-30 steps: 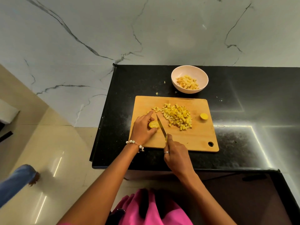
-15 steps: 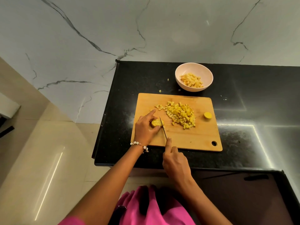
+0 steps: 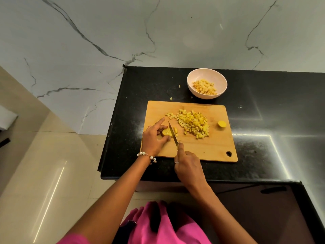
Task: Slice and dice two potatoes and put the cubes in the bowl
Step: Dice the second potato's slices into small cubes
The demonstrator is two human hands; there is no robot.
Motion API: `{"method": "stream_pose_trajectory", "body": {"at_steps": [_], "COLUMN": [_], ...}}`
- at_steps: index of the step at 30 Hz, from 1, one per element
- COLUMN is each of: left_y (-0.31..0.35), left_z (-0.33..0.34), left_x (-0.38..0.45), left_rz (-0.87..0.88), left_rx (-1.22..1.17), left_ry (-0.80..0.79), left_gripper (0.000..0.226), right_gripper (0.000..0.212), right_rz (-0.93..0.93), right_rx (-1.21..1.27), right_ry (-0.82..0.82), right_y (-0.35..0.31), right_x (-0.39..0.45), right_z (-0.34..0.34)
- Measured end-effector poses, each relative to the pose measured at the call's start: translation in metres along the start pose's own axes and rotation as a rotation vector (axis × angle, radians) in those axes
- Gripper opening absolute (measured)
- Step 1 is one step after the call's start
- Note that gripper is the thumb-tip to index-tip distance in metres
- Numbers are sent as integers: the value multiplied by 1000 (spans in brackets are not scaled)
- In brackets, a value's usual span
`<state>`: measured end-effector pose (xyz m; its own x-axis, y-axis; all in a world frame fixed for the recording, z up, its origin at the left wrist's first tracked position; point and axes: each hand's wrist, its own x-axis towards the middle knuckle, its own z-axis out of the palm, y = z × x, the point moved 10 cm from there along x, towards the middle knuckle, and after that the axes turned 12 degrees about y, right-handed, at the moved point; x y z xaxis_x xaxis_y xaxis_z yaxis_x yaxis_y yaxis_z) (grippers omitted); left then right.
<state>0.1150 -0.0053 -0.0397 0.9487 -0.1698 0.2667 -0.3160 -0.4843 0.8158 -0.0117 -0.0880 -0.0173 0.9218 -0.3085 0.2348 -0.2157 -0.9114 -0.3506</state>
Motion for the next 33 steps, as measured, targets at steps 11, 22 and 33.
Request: {"method": "stream_pose_trajectory", "body": {"at_steps": [11, 22, 33], "left_y": [2, 1, -3], "left_z": [-1, -1, -5], "left_x": [-2, -5, -5], "left_rz": [23, 11, -4], "left_rx": [2, -3, -31], "left_ry": [57, 56, 52], "left_gripper": [69, 69, 79], "right_gripper": [48, 52, 48], "right_rz": [-68, 38, -6], "right_rx": [-260, -111, -29], "right_ry": [-16, -48, -66], "right_y": [-19, 13, -7], "right_x": [8, -7, -1], "right_z": [12, 6, 9]}}
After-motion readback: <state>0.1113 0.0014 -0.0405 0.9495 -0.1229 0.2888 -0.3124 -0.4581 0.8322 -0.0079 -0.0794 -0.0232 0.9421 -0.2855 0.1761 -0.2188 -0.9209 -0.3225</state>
